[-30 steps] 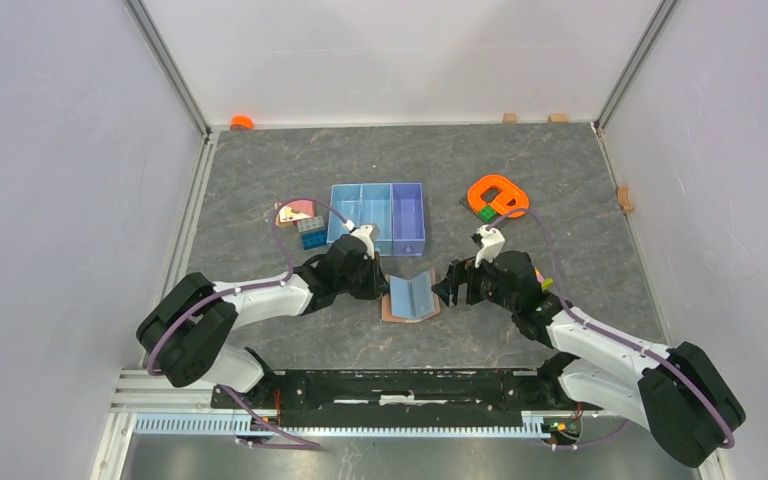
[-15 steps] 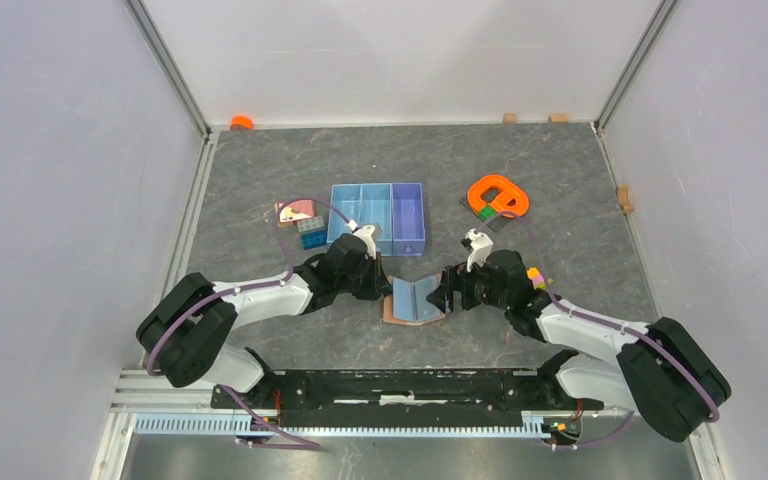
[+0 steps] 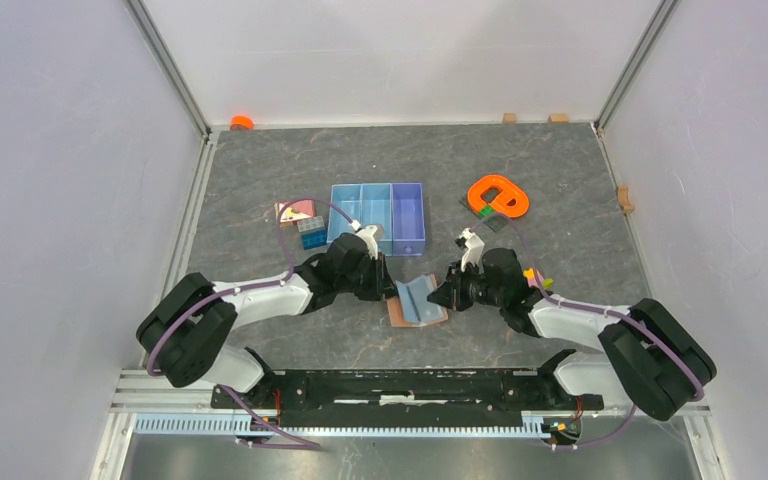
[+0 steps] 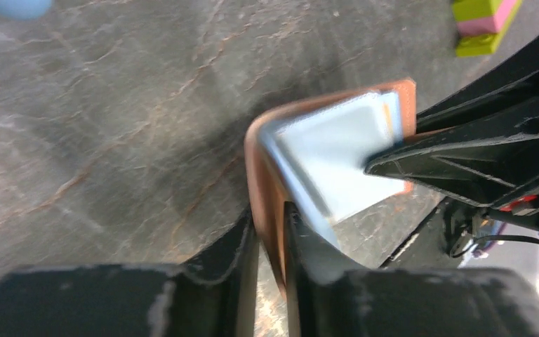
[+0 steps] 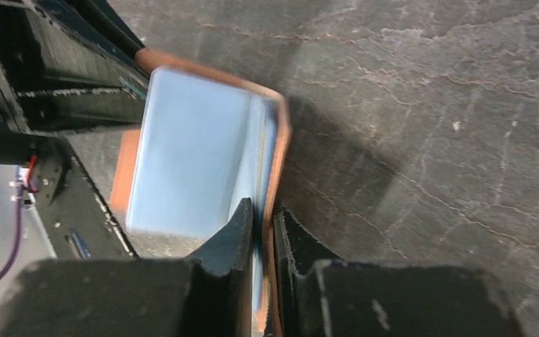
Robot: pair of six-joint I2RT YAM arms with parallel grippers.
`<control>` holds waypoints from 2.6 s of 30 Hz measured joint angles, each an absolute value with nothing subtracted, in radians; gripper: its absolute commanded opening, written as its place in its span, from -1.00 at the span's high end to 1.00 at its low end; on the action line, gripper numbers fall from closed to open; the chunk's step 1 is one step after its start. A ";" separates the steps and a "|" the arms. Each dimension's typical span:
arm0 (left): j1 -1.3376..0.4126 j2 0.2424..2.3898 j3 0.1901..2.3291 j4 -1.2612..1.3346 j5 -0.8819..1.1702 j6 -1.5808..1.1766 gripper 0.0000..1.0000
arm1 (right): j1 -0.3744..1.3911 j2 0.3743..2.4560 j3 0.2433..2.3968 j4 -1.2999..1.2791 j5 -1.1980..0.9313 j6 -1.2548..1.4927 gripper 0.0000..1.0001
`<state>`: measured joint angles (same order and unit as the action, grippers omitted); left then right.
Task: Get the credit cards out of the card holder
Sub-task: Open the card holder.
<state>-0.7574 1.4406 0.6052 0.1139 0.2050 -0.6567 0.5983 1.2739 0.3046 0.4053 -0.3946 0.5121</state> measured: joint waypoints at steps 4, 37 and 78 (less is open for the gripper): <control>-0.758 1.439 0.592 0.175 0.269 -0.665 -0.23 | 0.601 1.269 0.305 0.427 -0.414 0.524 0.82; -0.758 1.475 0.550 0.366 0.409 -0.675 -1.00 | 0.638 1.152 0.297 0.370 -0.351 0.532 0.94; -0.739 1.489 0.608 0.186 0.332 -0.664 0.96 | 0.775 1.103 0.366 0.177 -0.021 0.518 0.06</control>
